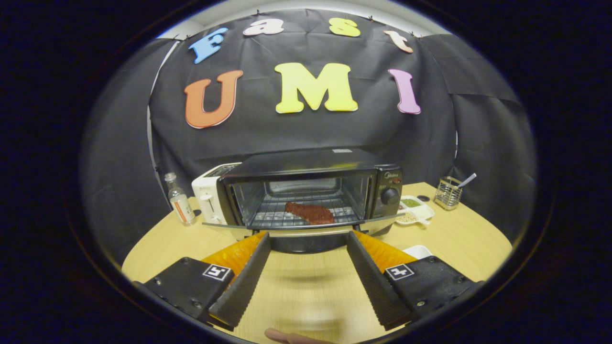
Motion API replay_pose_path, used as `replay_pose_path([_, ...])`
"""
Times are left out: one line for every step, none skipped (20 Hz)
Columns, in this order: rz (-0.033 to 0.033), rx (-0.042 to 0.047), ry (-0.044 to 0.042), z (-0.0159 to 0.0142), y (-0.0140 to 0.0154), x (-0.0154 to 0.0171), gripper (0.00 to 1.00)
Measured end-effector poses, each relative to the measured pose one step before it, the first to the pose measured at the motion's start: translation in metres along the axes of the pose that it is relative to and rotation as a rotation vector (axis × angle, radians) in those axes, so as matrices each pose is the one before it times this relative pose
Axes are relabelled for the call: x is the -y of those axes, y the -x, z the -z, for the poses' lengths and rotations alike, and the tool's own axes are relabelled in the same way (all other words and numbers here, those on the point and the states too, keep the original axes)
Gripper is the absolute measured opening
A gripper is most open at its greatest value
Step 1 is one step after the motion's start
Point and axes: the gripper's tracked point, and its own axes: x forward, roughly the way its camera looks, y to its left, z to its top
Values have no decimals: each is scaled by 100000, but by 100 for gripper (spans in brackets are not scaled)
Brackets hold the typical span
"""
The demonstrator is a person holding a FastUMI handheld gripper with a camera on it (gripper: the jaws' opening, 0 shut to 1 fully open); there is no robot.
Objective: Open the toaster oven, put the food inside, and close the toaster oven door.
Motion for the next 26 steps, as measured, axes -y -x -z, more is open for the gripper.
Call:
replay_pose_path([943,845,881,-741,-466,-86,100])
replay_pose_path([947,814,1215,-724,-499,-75,100])
replay_pose_path([1149,736,1534,-790,-506,-38,100])
replay_pose_path([1923,412,1366,-603,-505,131,100])
replay_pose_path([1792,-54,1885,-586,-390,184,100])
replay_pose_path([-277,148,1894,-788,-380,-290,100])
replay_pose_path([-287,761,1110,-976,-83,-210,100])
replay_pose_path([105,1392,753,-1166,168,136,100])
replay_pose_path([-208,2358,432,-1546,527,46,100])
replay_pose_path([-150,3568,-3,-1809,798,159,100])
replay_pose_path([-301,3811,-271,-2038,984,178,100])
replay_pose_path([80,3312,-662,-1522,1153,199,100])
replay_pose_path([-46,2816,-1059,-1403,1329,232,100])
replay_pose_path([-901,2687,-1064,-1519,1477,38,100])
replay_pose_path([-1196,2938,-616,-1632,1602,-59,100])
replay_pose_path([-161,2508,47,-1430,1593,212,100])
replay_pose_path([4,2250,317,-1192,1710,338,100])
replay_pose_path([-667,2161,81,-1204,1779,86,100])
replay_pose_path([-1514,2593,-531,-1095,1877,-101,100])
replay_pose_path([-2274,2571,506,-1026,1801,-309,100])
replay_pose_path([-1955,1828,1382,-819,1862,-82,100])
replay_pose_path([-1633,1943,1479,-692,1806,96,100])
replay_pose_path([-1943,2775,2033,-1071,1658,-55,100])
replay_pose_path([-634,3136,2103,-1162,1403,288,100])
replay_pose_path([1407,3305,691,-1163,1130,735,100])
replay_pose_path([2648,2151,-243,-785,1103,948,100])
